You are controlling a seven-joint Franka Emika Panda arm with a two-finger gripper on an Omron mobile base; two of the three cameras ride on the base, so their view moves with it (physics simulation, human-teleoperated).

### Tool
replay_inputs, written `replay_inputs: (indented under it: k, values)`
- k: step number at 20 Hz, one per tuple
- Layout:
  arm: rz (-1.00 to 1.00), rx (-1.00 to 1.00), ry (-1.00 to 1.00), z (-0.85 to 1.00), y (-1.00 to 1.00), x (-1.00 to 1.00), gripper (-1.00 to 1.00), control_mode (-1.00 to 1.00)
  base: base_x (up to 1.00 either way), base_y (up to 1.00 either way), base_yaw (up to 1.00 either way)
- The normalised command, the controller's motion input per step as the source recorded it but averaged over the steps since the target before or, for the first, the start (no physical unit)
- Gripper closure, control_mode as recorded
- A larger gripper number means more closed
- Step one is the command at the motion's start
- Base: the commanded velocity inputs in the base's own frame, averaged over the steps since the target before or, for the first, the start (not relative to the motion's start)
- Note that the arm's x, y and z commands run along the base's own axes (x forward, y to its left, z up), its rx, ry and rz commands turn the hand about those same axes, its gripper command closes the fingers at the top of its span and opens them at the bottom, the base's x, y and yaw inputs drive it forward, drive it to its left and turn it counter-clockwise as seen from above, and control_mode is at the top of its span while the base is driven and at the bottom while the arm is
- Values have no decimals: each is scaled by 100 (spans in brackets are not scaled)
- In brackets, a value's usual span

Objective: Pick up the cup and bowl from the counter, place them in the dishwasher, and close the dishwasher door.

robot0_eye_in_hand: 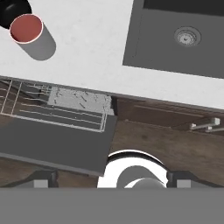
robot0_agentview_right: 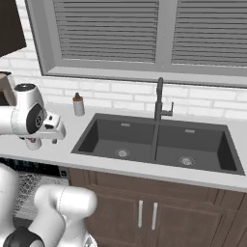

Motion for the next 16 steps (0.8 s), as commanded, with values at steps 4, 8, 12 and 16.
replay_inputs:
  k: [4,8,12,16]
  values:
    - [6,-5,0,-49,63,2,-100,-100,0,0,0]
    - [9,-1,0,-38,62,16,-100,-100,0,0,0]
    - [5,0,0,-19,39,41,-100,-100,0,0,0]
    - [3,8,2,-33,5,71,-100,-100,0,0,0]
